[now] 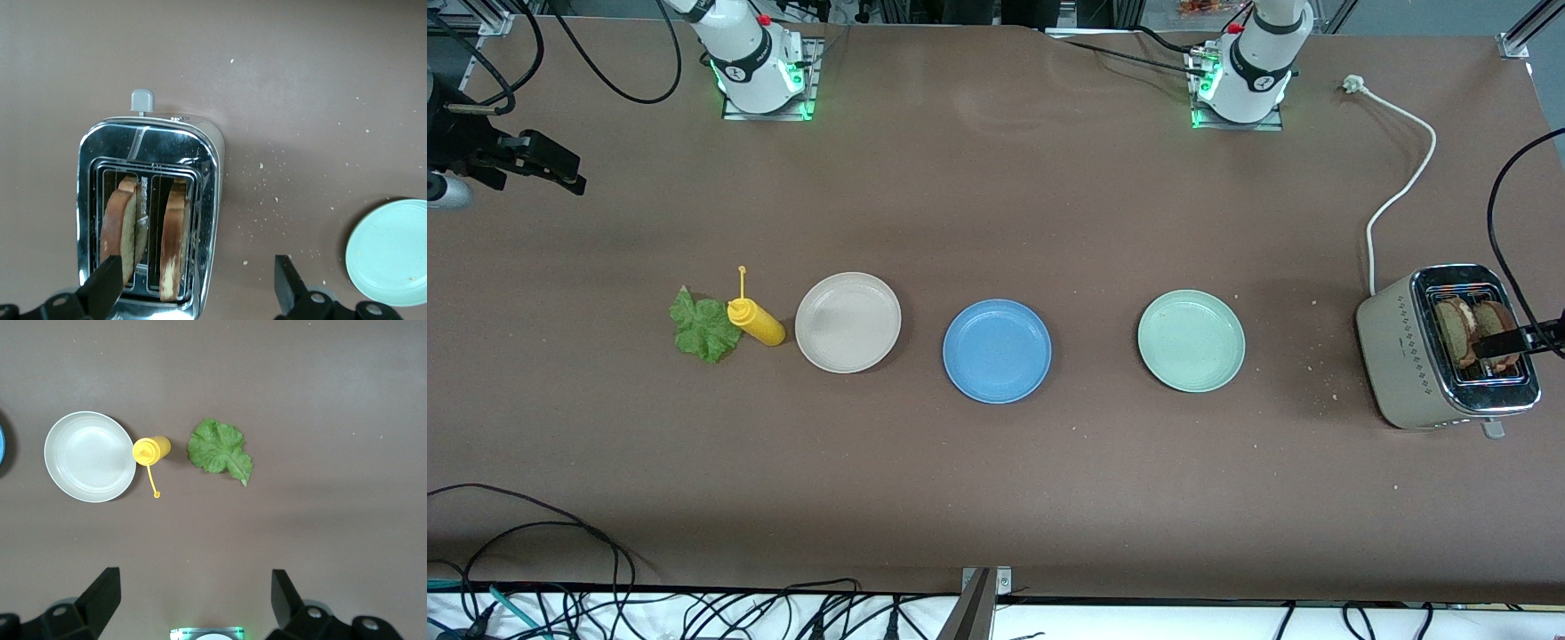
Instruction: Make sandwich in blue plate with both arms
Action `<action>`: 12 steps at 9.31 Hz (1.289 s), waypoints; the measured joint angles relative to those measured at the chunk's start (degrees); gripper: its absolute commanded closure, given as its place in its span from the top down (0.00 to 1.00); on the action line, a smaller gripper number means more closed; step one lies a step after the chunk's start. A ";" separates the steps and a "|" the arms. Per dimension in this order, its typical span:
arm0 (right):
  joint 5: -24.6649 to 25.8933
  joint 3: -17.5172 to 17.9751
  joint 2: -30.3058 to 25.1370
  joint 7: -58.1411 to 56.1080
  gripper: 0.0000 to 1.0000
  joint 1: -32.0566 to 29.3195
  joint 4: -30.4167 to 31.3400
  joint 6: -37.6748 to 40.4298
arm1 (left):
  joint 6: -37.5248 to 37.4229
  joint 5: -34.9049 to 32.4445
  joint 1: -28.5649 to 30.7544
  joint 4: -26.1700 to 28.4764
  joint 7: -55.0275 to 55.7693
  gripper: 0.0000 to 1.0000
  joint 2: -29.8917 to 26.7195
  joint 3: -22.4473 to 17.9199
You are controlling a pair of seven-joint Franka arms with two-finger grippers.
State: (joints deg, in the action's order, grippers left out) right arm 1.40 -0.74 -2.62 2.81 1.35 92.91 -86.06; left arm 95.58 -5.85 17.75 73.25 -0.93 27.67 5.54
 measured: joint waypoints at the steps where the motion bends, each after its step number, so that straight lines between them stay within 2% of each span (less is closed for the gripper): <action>1: 0.01 -0.06 0.00 0.00 1.00 0.00 0.00 0.04 | 1.18 0.00 0.32 0.11 -0.05 1.00 1.09 0.00; 5: 0.09 -0.07 0.00 0.00 1.00 0.02 0.00 0.57 | 2.24 -0.02 0.83 0.84 -0.08 0.99 3.99 -0.04; 7: 0.09 -0.11 0.00 0.00 1.00 0.01 -0.01 0.86 | 2.24 -0.03 1.54 3.23 -0.08 0.99 4.44 -0.05; 9: 0.09 -0.08 0.00 0.00 1.00 0.02 -0.02 0.92 | 2.30 -3.69 1.63 5.49 -0.06 1.00 4.61 0.03; 12: 0.09 0.01 0.00 -0.44 1.00 0.11 -0.03 1.02 | 2.39 -4.53 1.53 5.81 -0.05 1.00 4.34 0.58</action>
State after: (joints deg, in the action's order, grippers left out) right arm 1.49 -0.73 -2.62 2.37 1.46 92.88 -85.04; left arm 97.98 -10.39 19.28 79.06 -0.98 32.01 6.12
